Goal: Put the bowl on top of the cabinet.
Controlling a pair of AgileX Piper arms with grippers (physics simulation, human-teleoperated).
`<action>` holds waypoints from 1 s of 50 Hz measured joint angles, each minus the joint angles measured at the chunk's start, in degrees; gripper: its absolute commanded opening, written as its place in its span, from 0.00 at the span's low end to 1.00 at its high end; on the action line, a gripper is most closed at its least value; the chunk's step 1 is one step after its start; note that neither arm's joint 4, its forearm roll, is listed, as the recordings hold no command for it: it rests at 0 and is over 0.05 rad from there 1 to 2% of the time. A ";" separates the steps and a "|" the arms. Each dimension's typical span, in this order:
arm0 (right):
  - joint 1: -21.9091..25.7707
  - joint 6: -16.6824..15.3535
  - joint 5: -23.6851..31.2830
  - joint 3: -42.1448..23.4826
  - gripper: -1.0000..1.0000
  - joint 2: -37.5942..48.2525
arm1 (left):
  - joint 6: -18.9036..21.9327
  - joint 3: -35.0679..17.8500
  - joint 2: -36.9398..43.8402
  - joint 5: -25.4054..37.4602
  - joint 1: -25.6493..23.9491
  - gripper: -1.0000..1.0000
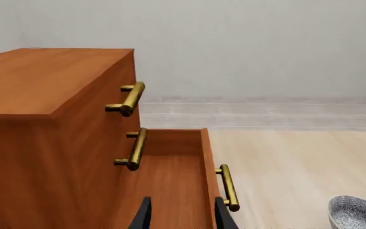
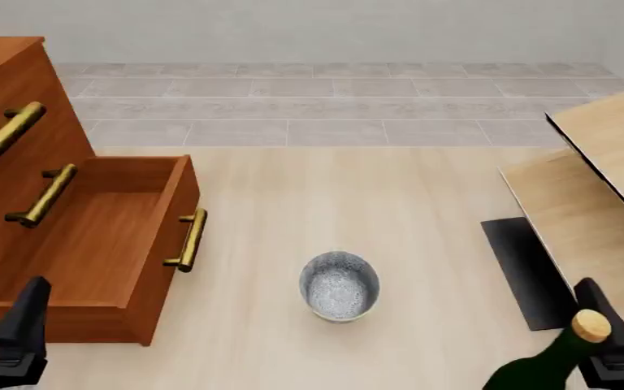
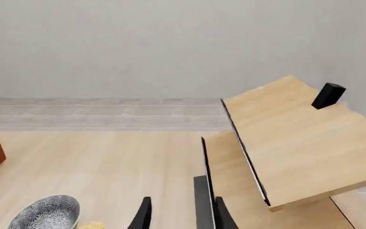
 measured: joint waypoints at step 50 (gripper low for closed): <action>0.00 0.00 -0.07 -0.13 1.00 0.28 | -6.92 -3.18 34.79 -19.94 -18.13 1.00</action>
